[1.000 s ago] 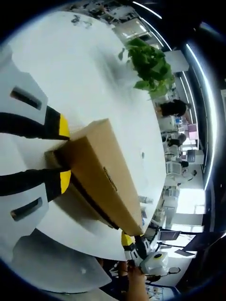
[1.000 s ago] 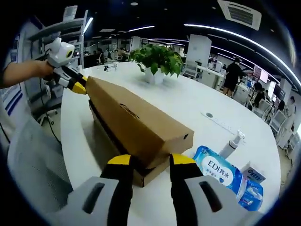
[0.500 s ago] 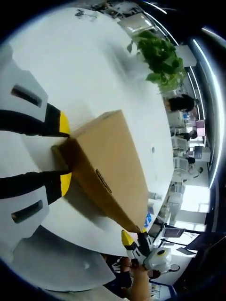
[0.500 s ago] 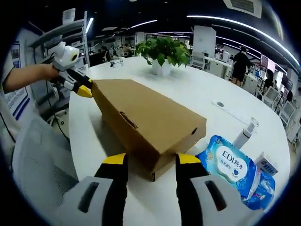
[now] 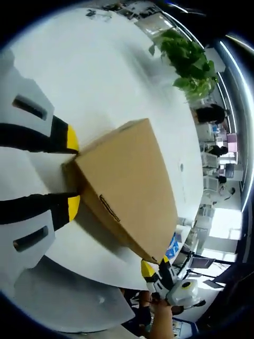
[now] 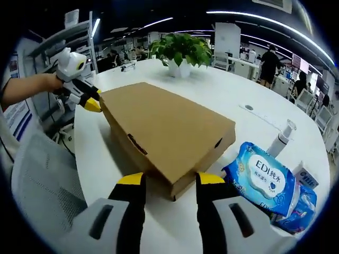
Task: Operate the shoe box by opening the lid, removing the specified soft item, and placing it in the target area until the item is outside and the box remains undamaged.
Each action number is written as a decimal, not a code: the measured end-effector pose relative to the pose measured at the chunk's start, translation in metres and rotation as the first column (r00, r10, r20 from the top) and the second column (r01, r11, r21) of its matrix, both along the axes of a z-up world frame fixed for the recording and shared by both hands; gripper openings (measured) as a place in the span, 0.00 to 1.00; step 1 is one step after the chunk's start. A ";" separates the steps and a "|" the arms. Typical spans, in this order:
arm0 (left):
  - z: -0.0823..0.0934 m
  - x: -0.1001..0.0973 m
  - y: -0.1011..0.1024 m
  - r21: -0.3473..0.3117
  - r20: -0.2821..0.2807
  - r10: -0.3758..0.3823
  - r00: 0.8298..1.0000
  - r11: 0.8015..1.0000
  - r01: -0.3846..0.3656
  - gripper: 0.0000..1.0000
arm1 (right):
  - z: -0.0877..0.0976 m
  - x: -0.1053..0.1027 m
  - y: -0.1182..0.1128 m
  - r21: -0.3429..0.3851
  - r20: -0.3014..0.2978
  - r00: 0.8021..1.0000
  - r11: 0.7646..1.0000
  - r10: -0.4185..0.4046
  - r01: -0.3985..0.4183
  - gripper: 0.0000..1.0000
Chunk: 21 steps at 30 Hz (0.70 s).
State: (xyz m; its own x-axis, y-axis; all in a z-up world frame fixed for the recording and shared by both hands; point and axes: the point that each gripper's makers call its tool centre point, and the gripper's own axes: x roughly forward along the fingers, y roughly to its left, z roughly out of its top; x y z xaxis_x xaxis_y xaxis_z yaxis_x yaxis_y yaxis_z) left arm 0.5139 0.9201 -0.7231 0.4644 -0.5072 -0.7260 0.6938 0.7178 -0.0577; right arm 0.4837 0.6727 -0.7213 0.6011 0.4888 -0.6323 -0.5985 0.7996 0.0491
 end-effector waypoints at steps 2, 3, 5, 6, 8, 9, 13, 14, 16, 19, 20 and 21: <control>-0.002 0.000 0.000 -0.002 -0.004 0.004 1.000 1.000 -0.004 0.27 | -0.002 0.000 0.000 -0.003 -0.005 1.000 1.000 -0.002 0.002 0.35; -0.003 0.000 -0.001 -0.003 -0.006 0.006 1.000 1.000 -0.006 0.27 | -0.003 0.000 0.000 -0.004 -0.006 1.000 1.000 -0.002 0.002 0.35; -0.006 0.001 -0.001 -0.003 -0.011 0.010 1.000 1.000 -0.010 0.27 | -0.005 0.000 0.001 -0.009 -0.011 1.000 1.000 -0.004 0.004 0.34; -0.007 0.002 -0.001 -0.001 -0.011 0.011 1.000 1.000 -0.011 0.27 | -0.007 0.001 0.001 -0.014 -0.014 1.000 1.000 -0.005 0.004 0.34; -0.009 0.003 -0.001 0.005 -0.010 0.013 1.000 1.000 -0.013 0.27 | -0.008 0.001 0.001 -0.018 -0.016 1.000 1.000 -0.006 0.006 0.34; -0.009 0.004 -0.002 0.008 -0.011 0.014 1.000 1.000 -0.013 0.27 | -0.009 0.001 0.001 -0.019 -0.017 1.000 1.000 -0.007 0.007 0.34; -0.014 0.005 -0.002 0.025 -0.013 0.013 1.000 1.000 -0.013 0.27 | -0.012 0.002 0.001 -0.030 -0.019 1.000 0.999 -0.011 0.011 0.33; -0.016 0.005 -0.002 0.030 -0.014 0.012 1.000 0.999 -0.012 0.27 | -0.014 0.002 0.001 -0.035 -0.021 1.000 0.999 -0.012 0.011 0.33; -0.017 0.006 -0.002 0.037 -0.014 0.012 1.000 0.999 -0.011 0.27 | -0.016 0.002 0.001 -0.043 -0.022 1.000 0.999 -0.012 0.011 0.33; -0.018 0.008 -0.003 0.039 -0.010 0.019 1.000 0.999 -0.019 0.27 | -0.016 0.005 0.000 -0.048 -0.018 1.000 0.999 -0.021 0.020 0.33; -0.018 0.009 -0.003 0.038 -0.008 0.021 1.000 0.999 -0.021 0.27 | -0.016 0.005 0.000 -0.046 -0.019 1.000 0.999 -0.025 0.024 0.33; -0.017 0.011 -0.003 0.039 -0.007 0.023 1.000 0.999 -0.023 0.27 | -0.017 0.007 0.000 -0.047 -0.018 1.000 0.999 -0.026 0.025 0.33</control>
State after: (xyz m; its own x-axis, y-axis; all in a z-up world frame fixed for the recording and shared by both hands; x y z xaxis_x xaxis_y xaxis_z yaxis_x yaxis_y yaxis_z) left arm 0.5249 0.9174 -0.7405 0.4702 -0.4676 -0.7485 0.6768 0.7354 -0.0343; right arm 0.4904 0.6726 -0.7380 0.6012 0.4426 -0.6653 -0.5771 0.8164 0.0217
